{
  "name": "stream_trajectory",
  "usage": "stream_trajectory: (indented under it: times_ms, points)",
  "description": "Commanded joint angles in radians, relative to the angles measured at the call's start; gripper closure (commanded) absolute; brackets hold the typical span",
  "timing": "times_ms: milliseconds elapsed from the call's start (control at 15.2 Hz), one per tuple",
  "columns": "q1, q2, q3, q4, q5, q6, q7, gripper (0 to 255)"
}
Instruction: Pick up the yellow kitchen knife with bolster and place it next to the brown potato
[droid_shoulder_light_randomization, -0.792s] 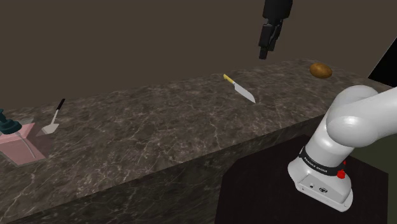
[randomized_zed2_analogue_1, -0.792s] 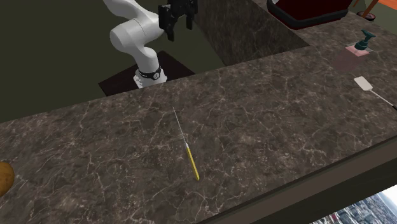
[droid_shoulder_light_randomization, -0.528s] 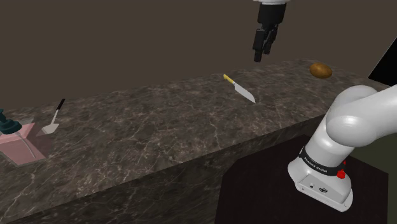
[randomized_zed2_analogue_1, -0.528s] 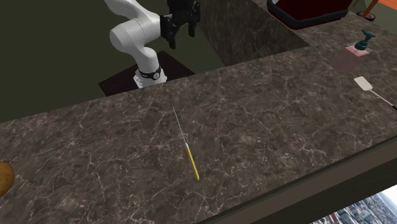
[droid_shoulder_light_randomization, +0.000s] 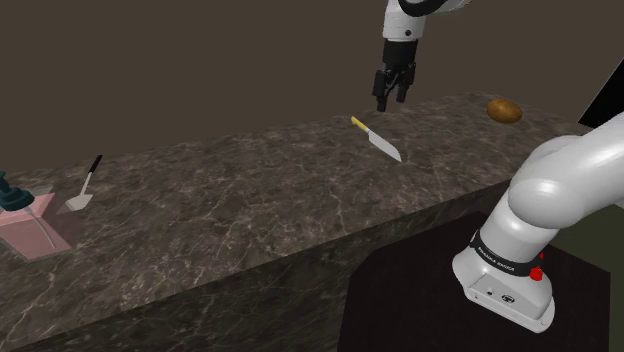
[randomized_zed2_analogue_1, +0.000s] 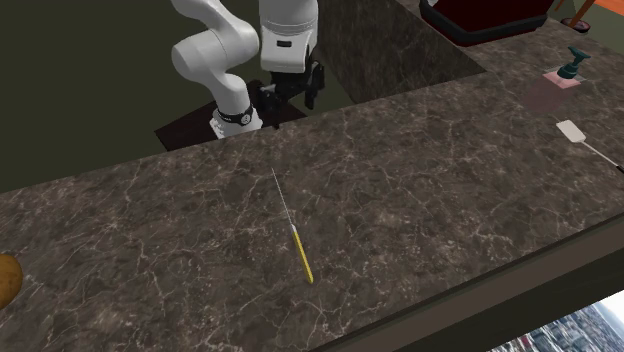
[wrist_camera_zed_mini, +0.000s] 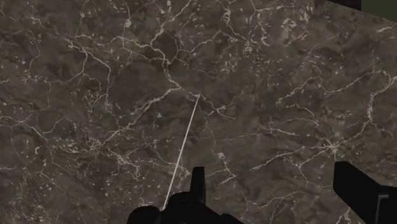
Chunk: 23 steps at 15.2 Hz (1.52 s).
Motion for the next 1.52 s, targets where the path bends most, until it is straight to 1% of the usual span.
stream_trajectory:
  times_ms: [0, 528, 924, 1452]
  points:
    - [-0.017, 0.066, -0.013, 0.012, 0.001, 0.050, 0.018, 0]
    - [-0.076, 0.329, -0.074, 0.075, 0.019, 0.227, 0.073, 0]
    - [-0.114, 0.526, -0.118, 0.154, 0.057, 0.325, 0.096, 0]
    - [-0.113, 0.575, -0.116, 0.099, 0.069, 0.428, 0.088, 0]
